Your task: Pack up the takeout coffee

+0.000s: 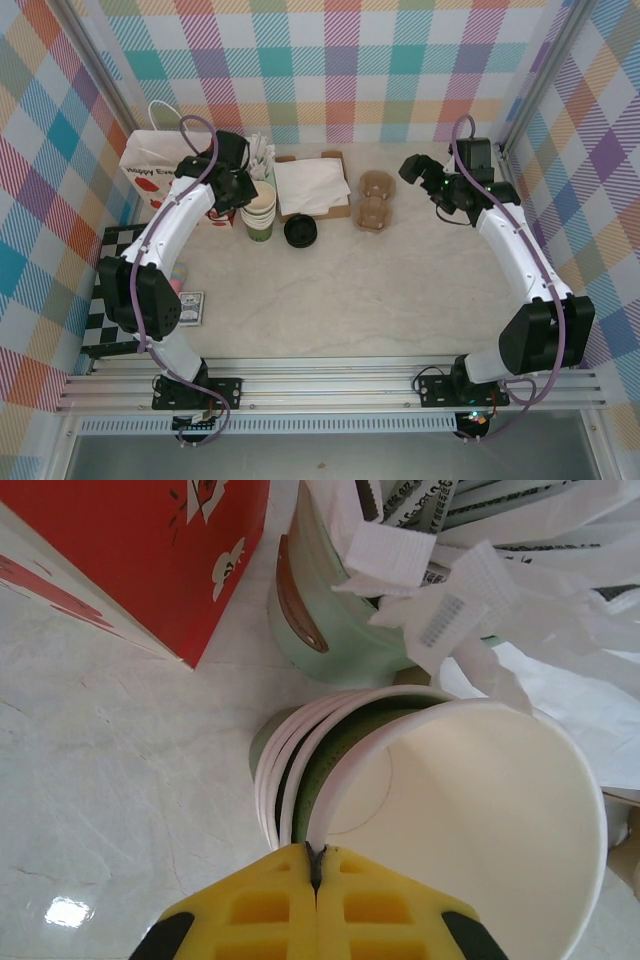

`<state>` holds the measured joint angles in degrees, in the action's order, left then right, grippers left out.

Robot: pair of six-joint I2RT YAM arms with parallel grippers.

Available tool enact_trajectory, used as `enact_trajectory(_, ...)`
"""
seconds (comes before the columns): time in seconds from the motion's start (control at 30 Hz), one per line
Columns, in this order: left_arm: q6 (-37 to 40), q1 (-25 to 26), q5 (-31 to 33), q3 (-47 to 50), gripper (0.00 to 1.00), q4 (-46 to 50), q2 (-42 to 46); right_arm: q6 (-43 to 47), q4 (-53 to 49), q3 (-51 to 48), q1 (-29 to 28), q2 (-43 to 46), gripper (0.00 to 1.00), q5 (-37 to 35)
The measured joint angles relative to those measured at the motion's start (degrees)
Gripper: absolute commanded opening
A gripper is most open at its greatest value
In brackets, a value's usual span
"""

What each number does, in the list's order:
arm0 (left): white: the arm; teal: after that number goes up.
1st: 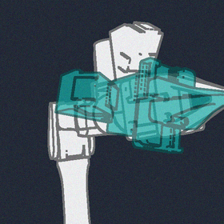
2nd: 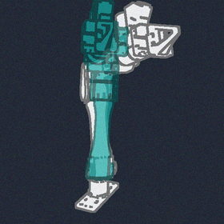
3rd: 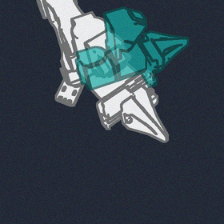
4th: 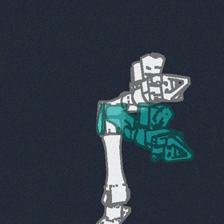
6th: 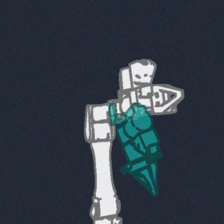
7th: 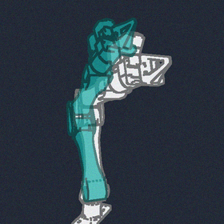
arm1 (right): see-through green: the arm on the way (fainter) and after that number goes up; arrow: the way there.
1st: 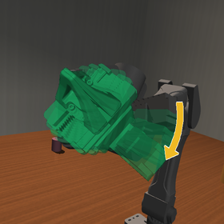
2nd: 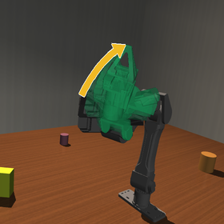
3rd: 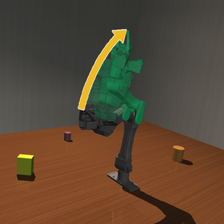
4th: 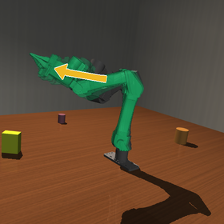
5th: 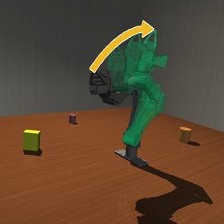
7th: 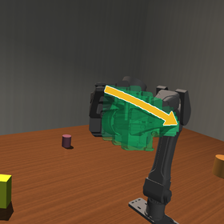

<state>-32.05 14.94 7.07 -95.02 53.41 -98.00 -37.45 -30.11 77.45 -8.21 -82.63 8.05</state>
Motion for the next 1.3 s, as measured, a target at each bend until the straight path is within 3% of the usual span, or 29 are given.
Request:
enact_trajectory(0.27, -0.04, -1.01, -0.15, -0.02, 0.0, -0.02, 2.08, 1.92, -1.16, 2.89, -0.92, -1.2, 1.0, 0.09)
enact_trajectory(1.0, 6.99, -0.28, -2.21, -8.55, 0.0, 2.58, 11.78, 9.01, 1.33, 6.49, -13.31, -5.99, 1.0, 0.17)
enact_trajectory(1.13, 10.75, 2.49, -5.14, -10.21, 0.0, 5.4, 13.33, 8.96, 2.25, 6.19, -13.27, -5.97, 1.0, -1.55)
enact_trajectory(1.3, 15.69, 9.66, -7.96, -9.11, 0.0, 8.31, 13.73, 12.35, 5.11, 1.84, -13.22, -5.29, 1.0, -2.01)
